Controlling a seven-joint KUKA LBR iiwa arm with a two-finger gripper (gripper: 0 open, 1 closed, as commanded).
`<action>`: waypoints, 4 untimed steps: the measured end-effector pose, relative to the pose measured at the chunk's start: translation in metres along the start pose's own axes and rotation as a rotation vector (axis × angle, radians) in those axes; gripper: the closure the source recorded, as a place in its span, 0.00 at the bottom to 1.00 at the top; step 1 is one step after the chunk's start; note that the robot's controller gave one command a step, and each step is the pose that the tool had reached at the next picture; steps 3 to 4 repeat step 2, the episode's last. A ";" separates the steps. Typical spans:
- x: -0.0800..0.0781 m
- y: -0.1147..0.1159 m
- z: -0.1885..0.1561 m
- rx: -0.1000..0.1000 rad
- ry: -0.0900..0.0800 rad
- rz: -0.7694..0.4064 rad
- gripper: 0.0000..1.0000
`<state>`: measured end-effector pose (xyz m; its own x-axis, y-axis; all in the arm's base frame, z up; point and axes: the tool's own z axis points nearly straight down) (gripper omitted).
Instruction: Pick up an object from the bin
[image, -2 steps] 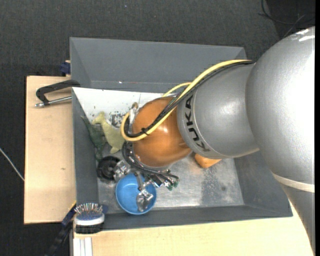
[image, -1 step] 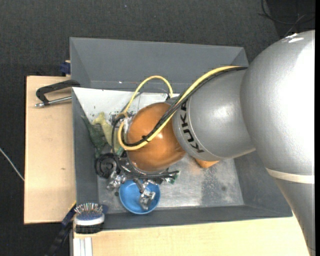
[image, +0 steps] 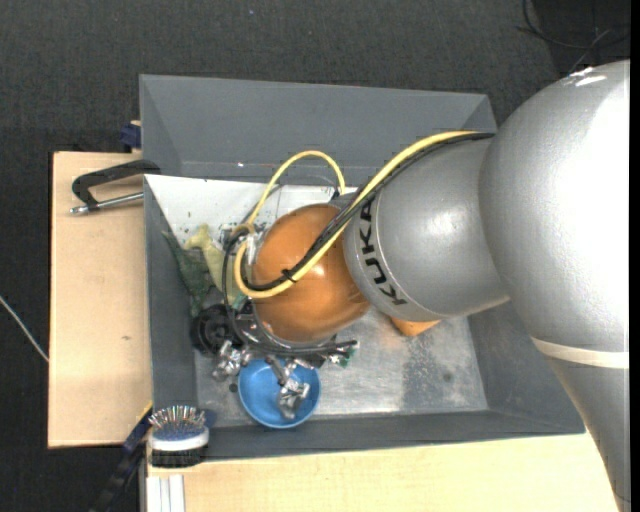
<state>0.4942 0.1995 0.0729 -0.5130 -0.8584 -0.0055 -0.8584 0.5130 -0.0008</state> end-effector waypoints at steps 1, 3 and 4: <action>-0.004 -0.004 -0.005 0.011 -0.014 -0.001 1.00; -0.008 -0.005 -0.104 0.007 -0.007 0.001 1.00; -0.008 -0.005 -0.104 0.007 -0.007 0.001 1.00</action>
Offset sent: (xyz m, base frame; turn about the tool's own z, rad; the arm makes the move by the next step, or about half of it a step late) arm 0.0000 0.0000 0.0000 0.0000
